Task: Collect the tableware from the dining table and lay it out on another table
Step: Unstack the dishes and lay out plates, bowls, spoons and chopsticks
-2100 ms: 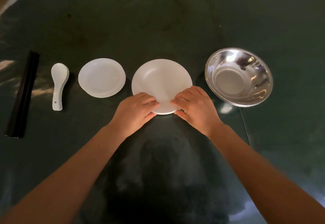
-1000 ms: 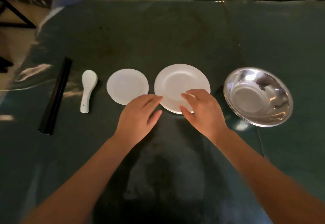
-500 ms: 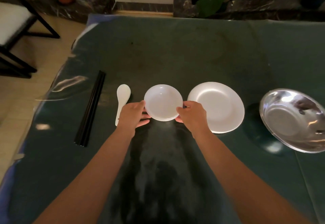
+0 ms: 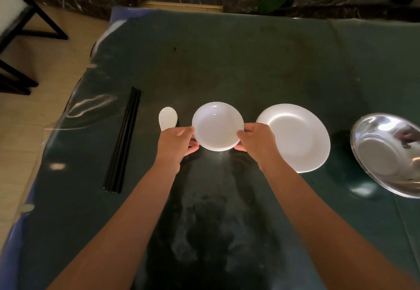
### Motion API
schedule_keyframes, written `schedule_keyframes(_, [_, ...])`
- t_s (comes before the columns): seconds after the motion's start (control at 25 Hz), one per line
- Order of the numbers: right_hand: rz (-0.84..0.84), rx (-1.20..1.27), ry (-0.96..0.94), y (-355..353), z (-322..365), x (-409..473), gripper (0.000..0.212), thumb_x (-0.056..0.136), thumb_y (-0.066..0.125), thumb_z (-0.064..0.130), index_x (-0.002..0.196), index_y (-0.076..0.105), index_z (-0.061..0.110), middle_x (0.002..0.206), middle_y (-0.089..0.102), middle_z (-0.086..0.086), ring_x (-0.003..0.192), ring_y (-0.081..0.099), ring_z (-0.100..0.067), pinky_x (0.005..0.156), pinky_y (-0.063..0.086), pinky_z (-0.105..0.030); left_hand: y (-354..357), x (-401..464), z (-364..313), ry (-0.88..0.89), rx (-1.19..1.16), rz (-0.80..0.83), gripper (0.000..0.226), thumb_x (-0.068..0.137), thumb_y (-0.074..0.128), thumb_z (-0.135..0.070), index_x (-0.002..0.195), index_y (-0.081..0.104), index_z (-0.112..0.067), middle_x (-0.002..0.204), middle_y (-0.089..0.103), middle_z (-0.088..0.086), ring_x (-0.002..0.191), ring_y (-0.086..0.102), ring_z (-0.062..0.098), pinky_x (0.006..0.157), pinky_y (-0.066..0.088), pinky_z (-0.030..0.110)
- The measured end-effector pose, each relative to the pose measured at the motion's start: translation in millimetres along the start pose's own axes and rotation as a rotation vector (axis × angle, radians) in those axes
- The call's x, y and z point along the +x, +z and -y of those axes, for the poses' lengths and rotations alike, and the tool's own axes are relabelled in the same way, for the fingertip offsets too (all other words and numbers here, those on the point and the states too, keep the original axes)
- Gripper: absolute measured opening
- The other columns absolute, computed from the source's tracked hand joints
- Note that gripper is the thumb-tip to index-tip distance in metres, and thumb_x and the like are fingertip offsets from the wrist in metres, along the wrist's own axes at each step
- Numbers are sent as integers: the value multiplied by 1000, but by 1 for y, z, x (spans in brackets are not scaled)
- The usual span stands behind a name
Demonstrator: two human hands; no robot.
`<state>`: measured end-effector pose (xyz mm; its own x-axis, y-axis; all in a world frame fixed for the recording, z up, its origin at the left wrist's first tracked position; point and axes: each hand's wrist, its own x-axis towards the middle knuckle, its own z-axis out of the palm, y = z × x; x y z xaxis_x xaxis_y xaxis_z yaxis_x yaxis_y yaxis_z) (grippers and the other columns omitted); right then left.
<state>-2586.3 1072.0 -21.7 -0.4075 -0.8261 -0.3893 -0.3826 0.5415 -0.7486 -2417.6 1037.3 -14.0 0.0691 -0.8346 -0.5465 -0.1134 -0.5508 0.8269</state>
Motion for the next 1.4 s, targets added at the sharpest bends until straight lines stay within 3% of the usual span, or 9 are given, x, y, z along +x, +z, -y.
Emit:
schedule_keyframes(0.12, [-32,-161,-60,-11,7,-7,14,86,54,25,85,64,16,82,69,-3,71,67,-7,63,47,-15,-18,-7,10,152,143,26,16,87,56,-20,100,64,-14,95,68,2,77,67,8,65,55,20])
schedule_keyframes(0.2, [-231,-267,-209,-21,21,-6,28,84,60,31,109,64,18,100,69,-4,87,65,-18,78,44,-26,-47,-19,27,523,503,-93,31,83,63,-22,114,60,-21,104,60,-6,84,61,4,71,47,15])
schedule_keyframes(0.28, [-275,-225,-399,-20,51,4,37,80,66,30,116,62,21,106,66,-3,82,63,-17,79,44,-26,-75,-24,46,861,861,-144,47,76,72,-20,120,57,-17,115,56,0,100,55,14,79,45,21])
schedule_keyframes(0.36, [-120,-266,-547,-2,84,21,39,79,68,27,117,62,21,108,64,-5,84,63,-18,82,48,-28,-90,-20,58,981,1060,-83,56,68,79,-16,120,59,-11,122,57,13,108,56,28,79,51,33])
schedule_keyframes(0.64, [443,-797,-713,97,123,68,39,85,59,10,124,58,13,126,59,-6,109,57,-20,83,38,-22,-99,9,57,999,1193,111,41,65,81,-8,104,68,-5,114,63,18,93,66,30,65,59,35])
schedule_keyframes(1.04, [368,-743,-653,115,121,81,35,82,52,3,111,67,14,119,65,-2,109,58,-19,81,40,-20,-102,27,48,1046,1108,169,33,68,78,-6,100,68,-5,109,65,16,87,66,26,62,58,30])
schedule_keyframes(1.16, [402,-782,-640,115,124,82,30,84,56,13,113,65,15,119,65,-2,107,58,-19,80,41,-22,-109,24,48,1067,1094,172,49,75,73,-15,120,58,-9,123,58,17,102,62,26,74,58,36])
schedule_keyframes(1.28, [302,-663,-588,118,135,88,34,87,58,26,119,61,17,121,64,-4,109,59,-21,87,45,-28,-150,22,58,1152,1111,100,56,89,52,-36,138,36,-16,143,37,12,131,39,23,108,33,37])
schedule_keyframes(1.4, [197,-727,-726,143,148,94,48,93,49,31,139,40,19,144,45,-6,132,41,-25,106,35,-37,-197,24,73,1083,1306,94,63,94,28,-50,146,18,-17,155,17,10,143,12,23,117,9,42])
